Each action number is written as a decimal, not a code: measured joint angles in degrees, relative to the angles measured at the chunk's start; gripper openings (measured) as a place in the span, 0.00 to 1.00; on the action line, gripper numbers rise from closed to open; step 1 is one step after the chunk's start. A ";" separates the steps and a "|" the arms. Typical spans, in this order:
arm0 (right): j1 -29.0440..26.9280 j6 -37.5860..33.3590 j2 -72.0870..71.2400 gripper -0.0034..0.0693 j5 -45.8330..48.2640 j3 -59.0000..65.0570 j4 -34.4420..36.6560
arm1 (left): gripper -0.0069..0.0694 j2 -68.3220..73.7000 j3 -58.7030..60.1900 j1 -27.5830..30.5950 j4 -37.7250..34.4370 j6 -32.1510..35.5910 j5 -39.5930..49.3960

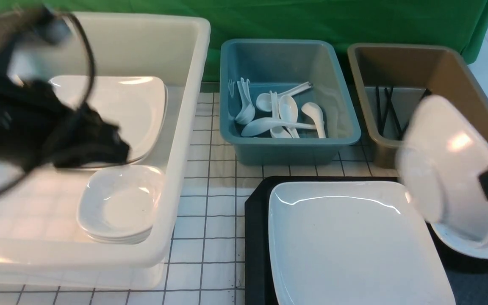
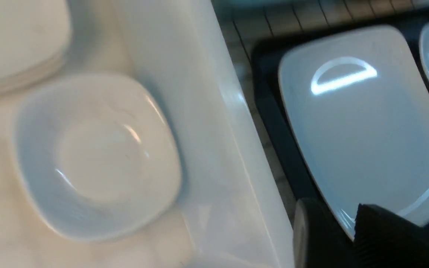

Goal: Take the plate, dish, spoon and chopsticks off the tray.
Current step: Use the right arm to grab a small plate from the dinner plate, then use the right arm to put the small plate into the large storage box on the left, then use the right arm to grab a small plate from the dinner plate, then use the right arm to put the small plate into the large storage box on the left, then use the left arm to grab a plate from the dinner plate

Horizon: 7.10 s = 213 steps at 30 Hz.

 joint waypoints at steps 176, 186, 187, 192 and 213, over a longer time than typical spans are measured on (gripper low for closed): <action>24.90 -39.02 49.50 0.16 -26.39 -21.75 7.74 | 0.10 -0.59 0.02 24.73 -10.34 11.59 1.47; 26.69 -38.90 57.18 0.17 -33.81 -22.98 -4.04 | 0.10 -0.59 0.02 24.73 -10.34 10.81 1.47; 26.69 -38.73 57.26 0.18 -33.81 -22.98 -4.04 | 0.10 -0.59 0.02 24.73 -10.34 10.80 1.47; 26.69 -34.67 58.21 0.32 -34.53 -23.05 -4.24 | 0.10 -0.59 0.02 24.73 -10.34 9.93 2.29; 26.69 -16.99 35.43 0.09 -3.87 -23.25 -16.71 | 0.10 -0.59 0.02 24.73 -15.16 9.80 5.21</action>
